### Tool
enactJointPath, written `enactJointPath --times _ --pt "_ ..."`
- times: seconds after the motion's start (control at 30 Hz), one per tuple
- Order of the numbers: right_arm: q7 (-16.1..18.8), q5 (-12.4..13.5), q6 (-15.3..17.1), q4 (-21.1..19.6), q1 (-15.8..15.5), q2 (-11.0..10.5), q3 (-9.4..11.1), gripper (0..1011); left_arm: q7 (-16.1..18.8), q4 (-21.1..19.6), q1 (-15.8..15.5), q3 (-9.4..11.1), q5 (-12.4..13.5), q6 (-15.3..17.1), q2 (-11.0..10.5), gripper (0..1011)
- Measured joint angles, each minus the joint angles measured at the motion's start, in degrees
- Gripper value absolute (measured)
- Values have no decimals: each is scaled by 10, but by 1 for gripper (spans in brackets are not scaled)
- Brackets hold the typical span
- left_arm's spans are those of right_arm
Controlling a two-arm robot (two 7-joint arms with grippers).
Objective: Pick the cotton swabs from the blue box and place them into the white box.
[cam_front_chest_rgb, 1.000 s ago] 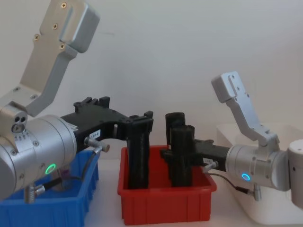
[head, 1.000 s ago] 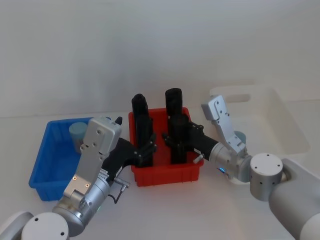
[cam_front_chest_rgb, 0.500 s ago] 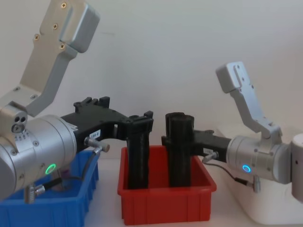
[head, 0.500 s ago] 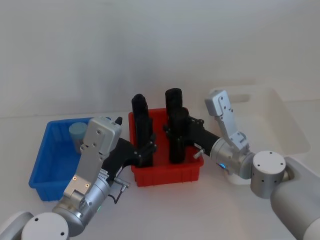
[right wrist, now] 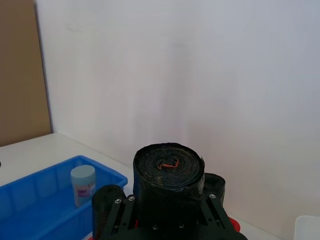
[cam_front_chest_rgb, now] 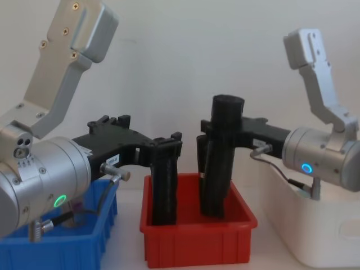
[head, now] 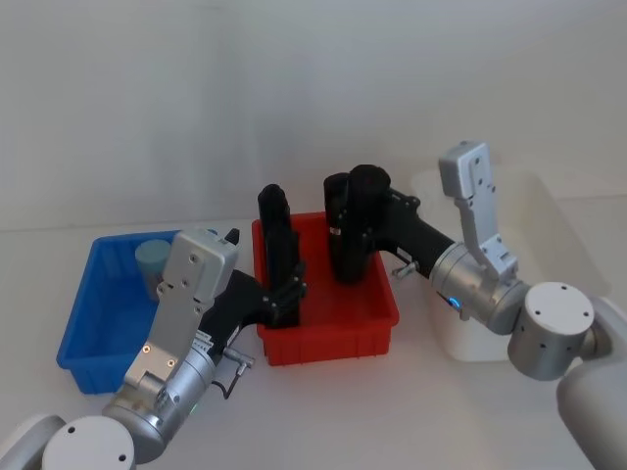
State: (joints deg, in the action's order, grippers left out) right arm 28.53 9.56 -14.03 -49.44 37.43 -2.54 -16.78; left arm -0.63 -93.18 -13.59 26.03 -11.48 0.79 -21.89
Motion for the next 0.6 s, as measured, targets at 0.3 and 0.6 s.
enactJointPath --times 0.3,0.6 --pt "-38 11 34 -121 -50 -23 10 469 0 0 0 0 0 0 0 1004" --pt "-92 11 74 -216 -93 -46 22 469 0 0 0 0 0 0 0 1004"
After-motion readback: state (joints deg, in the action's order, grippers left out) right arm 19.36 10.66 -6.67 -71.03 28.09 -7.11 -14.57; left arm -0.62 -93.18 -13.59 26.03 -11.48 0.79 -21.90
